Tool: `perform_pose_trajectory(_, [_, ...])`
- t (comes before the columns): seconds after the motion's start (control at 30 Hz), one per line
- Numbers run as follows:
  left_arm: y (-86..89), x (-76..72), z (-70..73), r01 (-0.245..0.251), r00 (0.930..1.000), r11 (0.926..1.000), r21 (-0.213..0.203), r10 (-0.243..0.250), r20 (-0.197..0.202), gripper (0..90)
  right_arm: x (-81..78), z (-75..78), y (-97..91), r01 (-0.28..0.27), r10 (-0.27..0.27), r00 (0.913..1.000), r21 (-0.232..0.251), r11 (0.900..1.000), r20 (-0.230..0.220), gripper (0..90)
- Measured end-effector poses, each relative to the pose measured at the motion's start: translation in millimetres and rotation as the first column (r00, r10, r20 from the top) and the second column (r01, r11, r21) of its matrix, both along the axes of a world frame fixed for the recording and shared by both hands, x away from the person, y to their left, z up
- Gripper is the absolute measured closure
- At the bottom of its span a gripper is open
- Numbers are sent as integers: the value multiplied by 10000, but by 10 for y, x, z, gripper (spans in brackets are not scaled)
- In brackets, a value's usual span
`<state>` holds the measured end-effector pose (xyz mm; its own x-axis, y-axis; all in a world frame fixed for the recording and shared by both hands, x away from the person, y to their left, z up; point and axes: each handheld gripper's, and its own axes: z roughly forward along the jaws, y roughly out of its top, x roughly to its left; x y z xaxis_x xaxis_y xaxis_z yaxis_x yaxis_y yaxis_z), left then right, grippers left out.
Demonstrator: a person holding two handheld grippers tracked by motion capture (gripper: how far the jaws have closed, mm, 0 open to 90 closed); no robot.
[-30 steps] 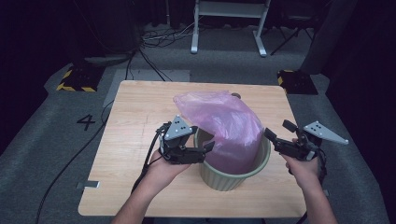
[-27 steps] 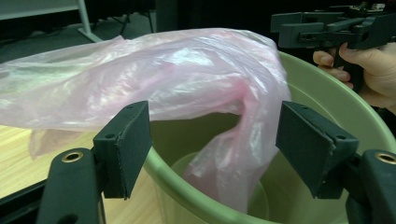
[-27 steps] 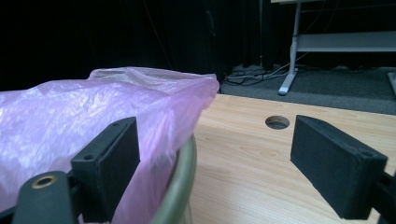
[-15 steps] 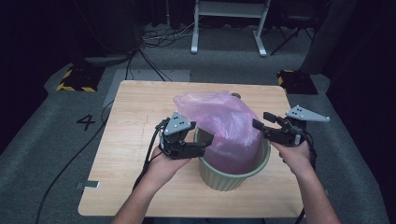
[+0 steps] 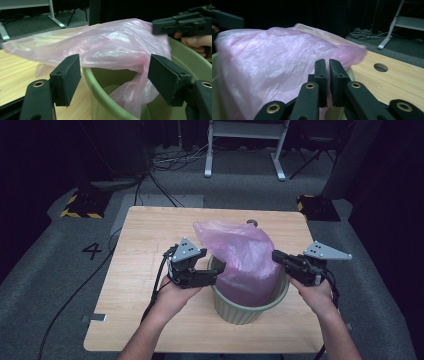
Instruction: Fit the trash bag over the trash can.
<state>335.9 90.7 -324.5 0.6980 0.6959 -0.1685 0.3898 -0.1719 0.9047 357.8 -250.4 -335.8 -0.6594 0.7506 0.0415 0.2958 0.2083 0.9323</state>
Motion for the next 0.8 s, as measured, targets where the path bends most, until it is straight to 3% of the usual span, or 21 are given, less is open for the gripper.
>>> perform_pose_trajectory(0.23, [106,34,-16,-91,9996,9987,-510,78,-258,264,-242,-9,-47,-902,900,9955,44,9959,281,862])
perform_pose_trajectory(0.4, [218,207,-75,-241,9960,9916,-1269,129,-884,267,-373,-38,-58,-1434,1434,9894,-12,9897,230,860])
perform_pose_trajectory(0.53, [260,398,-116,-399,9928,9889,-1429,231,-1173,270,-414,-55,-44,-1685,1686,9855,-38,9857,167,860])
perform_pose_trajectory(0.7, [245,636,-184,-624,9873,9906,-1220,433,-1530,277,-401,-87,-36,-1778,1778,9841,-86,9840,-12,857])
perform_pose_trajectory(0.8, [197,720,-209,-599,9880,9916,-1146,425,-1487,279,-395,-102,-45,-1752,1751,9845,-71,9845,-41,857])
